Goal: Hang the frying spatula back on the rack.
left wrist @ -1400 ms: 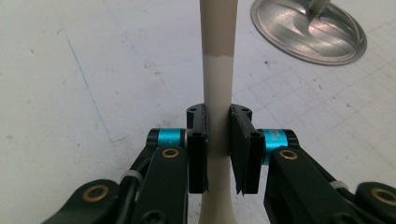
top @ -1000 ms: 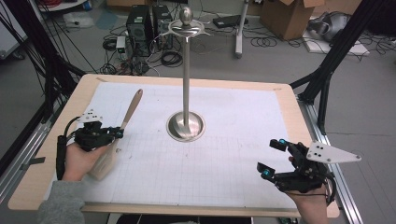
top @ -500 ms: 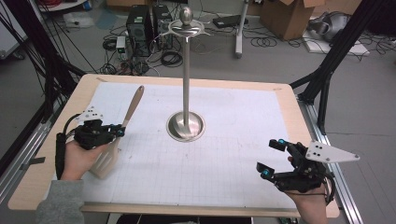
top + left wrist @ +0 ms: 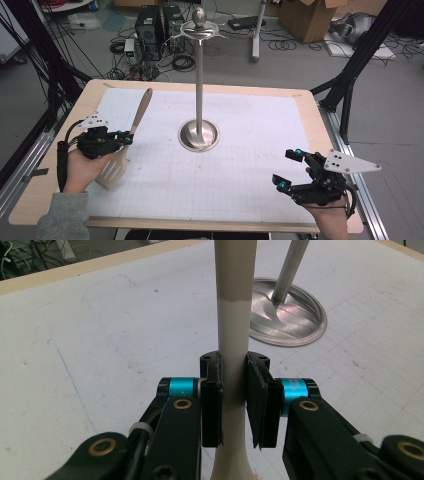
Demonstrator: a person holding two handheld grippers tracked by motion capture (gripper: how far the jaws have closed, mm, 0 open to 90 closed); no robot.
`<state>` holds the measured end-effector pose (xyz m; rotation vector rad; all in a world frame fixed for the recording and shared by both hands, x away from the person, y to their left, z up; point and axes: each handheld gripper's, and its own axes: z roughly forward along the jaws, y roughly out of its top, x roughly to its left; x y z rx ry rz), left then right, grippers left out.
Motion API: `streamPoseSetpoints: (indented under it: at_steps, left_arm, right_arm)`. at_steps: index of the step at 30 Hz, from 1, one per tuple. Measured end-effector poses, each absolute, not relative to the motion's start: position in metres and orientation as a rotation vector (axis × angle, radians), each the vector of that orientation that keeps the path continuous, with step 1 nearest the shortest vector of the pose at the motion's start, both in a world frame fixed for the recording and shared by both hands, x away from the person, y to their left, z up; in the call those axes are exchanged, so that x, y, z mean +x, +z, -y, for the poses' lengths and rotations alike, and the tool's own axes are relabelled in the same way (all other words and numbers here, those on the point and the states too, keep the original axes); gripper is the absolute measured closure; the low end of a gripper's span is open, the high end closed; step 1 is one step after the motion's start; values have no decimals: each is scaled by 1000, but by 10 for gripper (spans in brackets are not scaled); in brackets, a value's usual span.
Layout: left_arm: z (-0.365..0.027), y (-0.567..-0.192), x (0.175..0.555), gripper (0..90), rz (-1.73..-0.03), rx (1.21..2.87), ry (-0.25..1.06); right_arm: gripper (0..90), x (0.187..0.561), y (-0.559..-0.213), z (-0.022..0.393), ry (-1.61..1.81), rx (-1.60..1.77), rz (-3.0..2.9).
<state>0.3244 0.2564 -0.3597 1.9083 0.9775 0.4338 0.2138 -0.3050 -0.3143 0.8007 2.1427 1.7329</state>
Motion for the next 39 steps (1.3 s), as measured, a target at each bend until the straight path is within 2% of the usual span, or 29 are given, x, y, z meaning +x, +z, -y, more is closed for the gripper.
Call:
streamPoseSetpoints:
  at_steps: [39]
  left_arm:
    - [-239, -317, 323, 777, -842, 1838, 443]
  right_arm:
    - [116, 213, -313, 302, 1743, 782, -2149]
